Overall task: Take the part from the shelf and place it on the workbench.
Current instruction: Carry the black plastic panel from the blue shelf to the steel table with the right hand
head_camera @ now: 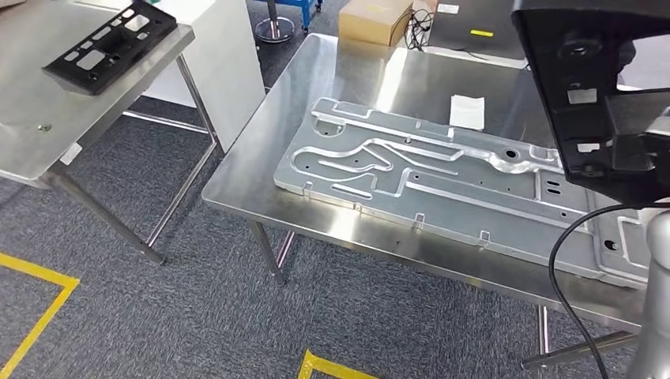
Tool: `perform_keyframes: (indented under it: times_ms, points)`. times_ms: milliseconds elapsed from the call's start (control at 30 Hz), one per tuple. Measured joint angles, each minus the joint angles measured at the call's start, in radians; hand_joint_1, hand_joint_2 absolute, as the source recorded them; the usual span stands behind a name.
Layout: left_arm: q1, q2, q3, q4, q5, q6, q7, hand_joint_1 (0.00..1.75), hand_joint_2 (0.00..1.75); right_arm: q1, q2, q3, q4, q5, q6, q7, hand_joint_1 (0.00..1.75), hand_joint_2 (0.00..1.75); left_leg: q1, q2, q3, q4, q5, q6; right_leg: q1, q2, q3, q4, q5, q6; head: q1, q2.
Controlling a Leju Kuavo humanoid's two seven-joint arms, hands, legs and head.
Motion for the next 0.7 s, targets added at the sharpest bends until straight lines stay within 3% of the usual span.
perform_keyframes:
  times_ms: [33, 67, 100, 167, 233, 300, 367, 433, 500, 567, 600, 633, 700]
  points:
    - [0.001, 0.000, 0.000, 0.000, -0.002, -0.006, 0.003, 0.00, 0.00, -0.001, -0.001, 0.001, 0.015, 0.055, 0.044, 0.040, 1.75, 1.75, 0.001, -0.007, -0.035, 0.070, -0.027, 0.000, 0.001, 0.011, 0.000, 0.000, 0.000, -0.002, -0.001, 0.000]
    - [0.002, 0.000, 0.000, 0.000, -0.005, -0.014, 0.006, 0.00, 0.00, -0.005, -0.003, 0.003, 0.043, 0.118, 0.087, 0.082, 1.75, 1.75, 0.001, -0.009, -0.058, 0.115, -0.036, 0.001, 0.003, 0.024, 0.000, 0.001, 0.000, -0.003, -0.002, 0.000]
    - [0.002, 0.000, 0.000, 0.000, -0.009, -0.020, 0.010, 0.00, 0.00, -0.012, -0.009, 0.007, 0.098, 0.178, 0.110, 0.110, 1.75, 1.75, 0.001, -0.010, -0.066, 0.122, -0.022, 0.003, 0.004, 0.037, 0.001, 0.001, 0.000, -0.003, -0.003, 0.000]
    - [-0.002, 0.000, 0.000, 0.000, -0.018, -0.028, 0.017, 0.00, 0.00, -0.036, -0.031, 0.014, 0.247, 0.253, 0.103, 0.124, 1.75, 1.75, 0.001, -0.024, -0.035, 0.029, 0.049, 0.011, 0.006, 0.060, 0.001, 0.006, -0.001, -0.001, -0.004, 0.000]
    - [-0.006, 0.001, 0.001, 0.000, -0.024, -0.033, 0.023, 0.00, 0.00, -0.066, -0.059, 0.017, 0.381, 0.284, 0.082, 0.116, 1.75, 1.75, 0.003, -0.069, 0.013, -0.096, 0.106, 0.019, 0.006, 0.077, -0.006, 0.017, -0.003, 0.006, -0.003, 0.000]
    - [-0.008, 0.002, 0.003, 0.000, -0.027, -0.035, 0.027, 0.00, 0.00, -0.098, -0.083, 0.023, 0.472, 0.296, 0.080, 0.114, 1.75, 1.75, 0.002, -0.091, 0.032, -0.142, 0.117, 0.023, 0.003, 0.094, -0.015, 0.022, -0.003, 0.019, -0.005, 0.000]
    - [-0.012, 0.001, 0.004, 0.000, -0.029, -0.035, 0.030, 0.00, 0.00, -0.115, -0.110, 0.028, 0.547, 0.299, 0.083, 0.116, 1.75, 1.75, 0.002, -0.072, 0.035, -0.150, 0.122, 0.031, -0.002, 0.108, -0.019, 0.019, 0.001, 0.034, -0.008, 0.000]
    - [-0.014, 0.002, 0.005, 0.000, -0.030, -0.035, 0.032, 0.00, 0.00, -0.124, -0.132, 0.029, 0.602, 0.299, 0.085, 0.118, 1.75, 1.75, 0.005, -0.052, 0.042, -0.166, 0.130, 0.042, -0.002, 0.081, -0.032, 0.043, -0.017, 0.045, -0.003, 0.000]
    - [-0.015, 0.002, 0.006, 0.000, -0.031, -0.036, 0.032, 0.00, 0.00, -0.138, -0.141, 0.030, 0.641, 0.299, 0.085, 0.120, 1.75, 1.75, 0.006, -0.028, 0.045, -0.175, 0.134, 0.048, -0.002, 0.032, -0.084, 0.147, -0.071, 0.054, 0.005, 0.000]
    - [-0.015, 0.002, 0.006, 0.000, -0.031, -0.036, 0.032, 0.00, 0.00, -0.142, -0.142, 0.033, 0.671, 0.299, 0.086, 0.120, 1.75, 1.75, 0.005, -0.004, 0.046, -0.175, 0.131, 0.048, -0.007, 0.011, -0.144, 0.262, -0.111, 0.062, 0.007, 0.000]
    - [-0.015, 0.002, 0.006, 0.000, -0.031, -0.036, 0.032, 0.00, 0.00, -0.142, -0.143, 0.034, 0.683, 0.299, 0.086, 0.120, 1.75, 1.75, 0.005, 0.009, 0.047, -0.174, 0.128, 0.047, -0.010, 0.006, -0.154, 0.277, -0.104, 0.066, 0.007, 0.000]
    - [-0.015, 0.002, 0.006, 0.000, -0.031, -0.037, 0.033, 0.00, 0.00, -0.142, -0.144, 0.036, 0.692, 0.299, 0.086, 0.120, 1.75, 1.75, 0.006, 0.020, 0.049, -0.173, 0.125, 0.045, -0.013, 0.001, -0.142, 0.251, -0.079, 0.068, 0.006, 0.000]
    - [-0.015, 0.002, 0.007, 0.000, -0.031, -0.037, 0.032, 0.00, 0.00, -0.145, -0.148, 0.038, 0.703, 0.299, 0.086, 0.121, 1.75, 1.75, 0.005, 0.041, 0.054, -0.168, 0.115, 0.037, -0.013, -0.027, -0.077, 0.123, -0.016, 0.069, 0.007, 0.000]
